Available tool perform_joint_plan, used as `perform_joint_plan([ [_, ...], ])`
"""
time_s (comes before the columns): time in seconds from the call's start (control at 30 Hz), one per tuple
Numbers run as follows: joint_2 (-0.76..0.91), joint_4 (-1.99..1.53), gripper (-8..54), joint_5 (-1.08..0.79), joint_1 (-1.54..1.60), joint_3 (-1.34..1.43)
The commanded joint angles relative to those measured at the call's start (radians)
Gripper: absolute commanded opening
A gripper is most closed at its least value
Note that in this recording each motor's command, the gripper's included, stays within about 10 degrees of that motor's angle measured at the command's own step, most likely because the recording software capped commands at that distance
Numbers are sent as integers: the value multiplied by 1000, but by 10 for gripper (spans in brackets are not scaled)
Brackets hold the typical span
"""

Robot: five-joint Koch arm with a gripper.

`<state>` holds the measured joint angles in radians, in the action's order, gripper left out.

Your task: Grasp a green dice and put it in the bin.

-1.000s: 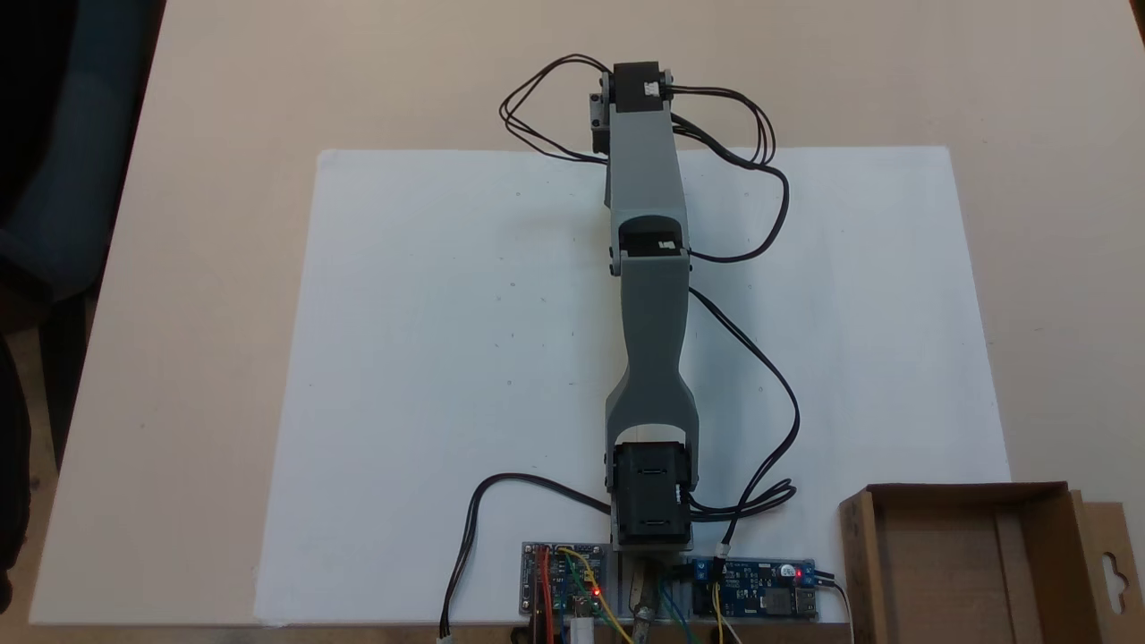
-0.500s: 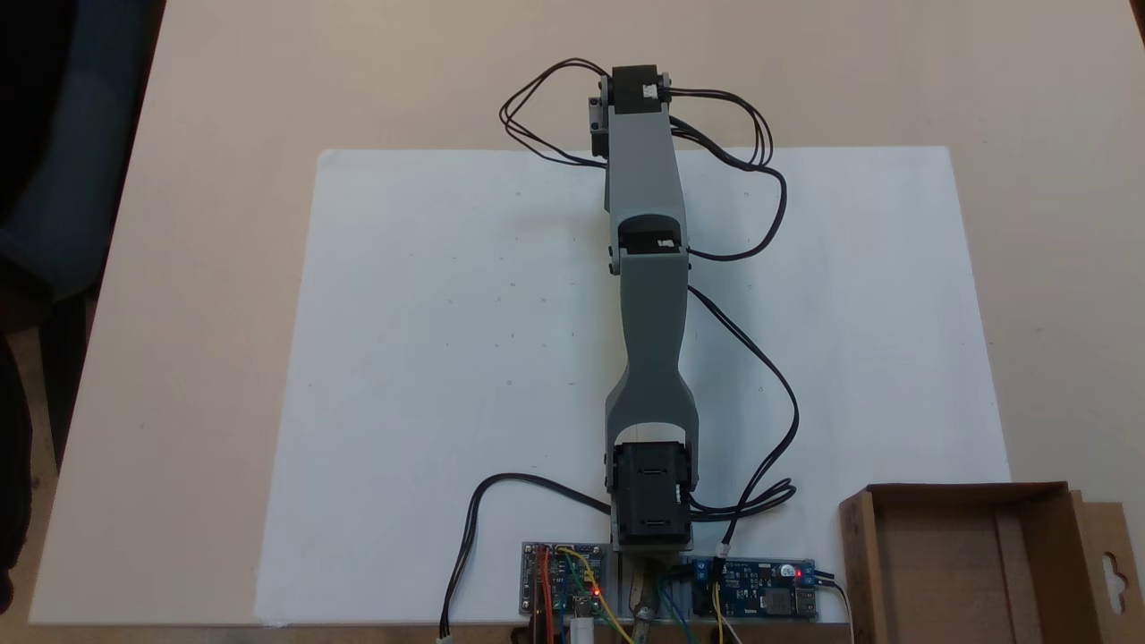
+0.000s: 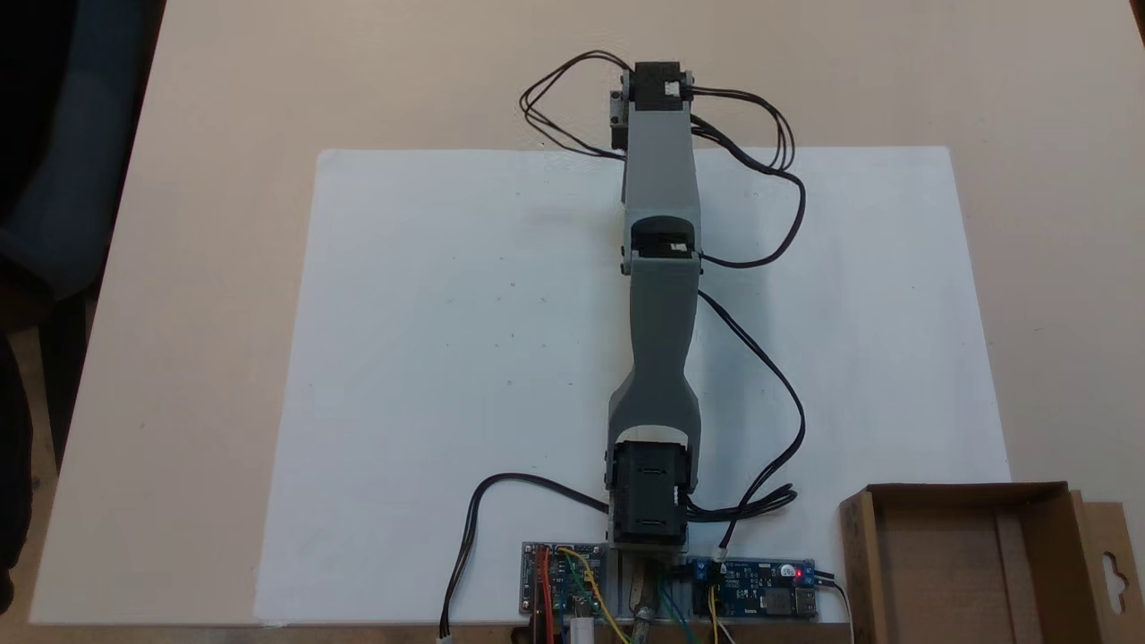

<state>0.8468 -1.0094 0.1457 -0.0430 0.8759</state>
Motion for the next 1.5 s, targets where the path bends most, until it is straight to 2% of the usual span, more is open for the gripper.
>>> perform_joint_plan([
  [0.0,98,18,119,55,-40,-55],
  [0.33,411,18,119,37,-413,0],
  [0.73,632,-12,119,-60,-969,11],
  [1.2,653,-43,119,-244,-1539,21],
  [1.47,653,-41,119,-459,-1750,169],
])
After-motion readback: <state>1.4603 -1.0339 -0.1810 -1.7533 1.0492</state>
